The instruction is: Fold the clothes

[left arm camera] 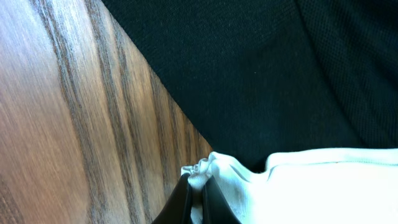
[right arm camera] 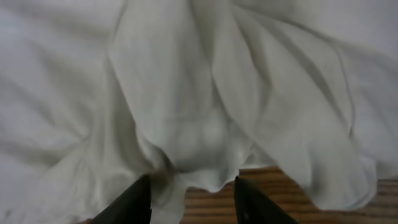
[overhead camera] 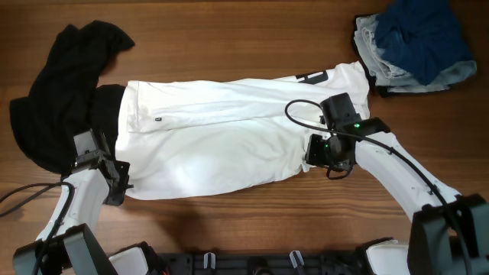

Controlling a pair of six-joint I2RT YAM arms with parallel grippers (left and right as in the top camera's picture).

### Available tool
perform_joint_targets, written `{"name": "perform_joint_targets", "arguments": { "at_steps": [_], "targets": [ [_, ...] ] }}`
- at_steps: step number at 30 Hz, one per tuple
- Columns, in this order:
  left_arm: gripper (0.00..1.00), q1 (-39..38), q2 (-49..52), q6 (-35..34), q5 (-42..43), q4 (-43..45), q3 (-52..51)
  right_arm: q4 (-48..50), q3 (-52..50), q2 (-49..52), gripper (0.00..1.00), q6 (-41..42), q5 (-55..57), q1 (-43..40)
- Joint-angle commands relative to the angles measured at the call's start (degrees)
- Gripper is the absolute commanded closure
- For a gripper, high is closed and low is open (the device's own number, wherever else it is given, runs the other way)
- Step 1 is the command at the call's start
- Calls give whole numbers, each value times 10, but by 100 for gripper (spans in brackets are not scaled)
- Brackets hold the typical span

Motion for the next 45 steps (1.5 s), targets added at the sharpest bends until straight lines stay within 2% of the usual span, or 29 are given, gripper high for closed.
{"name": "perform_joint_targets", "arguments": {
  "at_steps": [1,10,14,17,24,30,33,38,45],
  "targets": [
    [96,3,12,7,3,5,-12,23,-12,33,57,15,35,2],
    [96,3,12,8,3,2,-12,54,-12,56,59,18,42,2],
    [96,3,12,8,3,2,-12,51,-10,54,69,22,42,2],
    [96,3,12,8,3,2,-12,30,3,43,87,23,42,2],
    [96,3,12,8,-4,3,-12,-60,46,-12,95,24,42,2],
    [96,3,7,49,-3,-13,-4,-158,85,-105,96,22,47,-38],
    [96,3,-4,51,-3,-38,9,-202,103,-152,96,10,45,-72],
    [96,3,-37,97,-3,-80,43,-267,115,-231,96,8,33,-114],
    [96,3,-105,139,-4,-150,110,-326,155,-314,96,10,4,-128]
  ]
}}
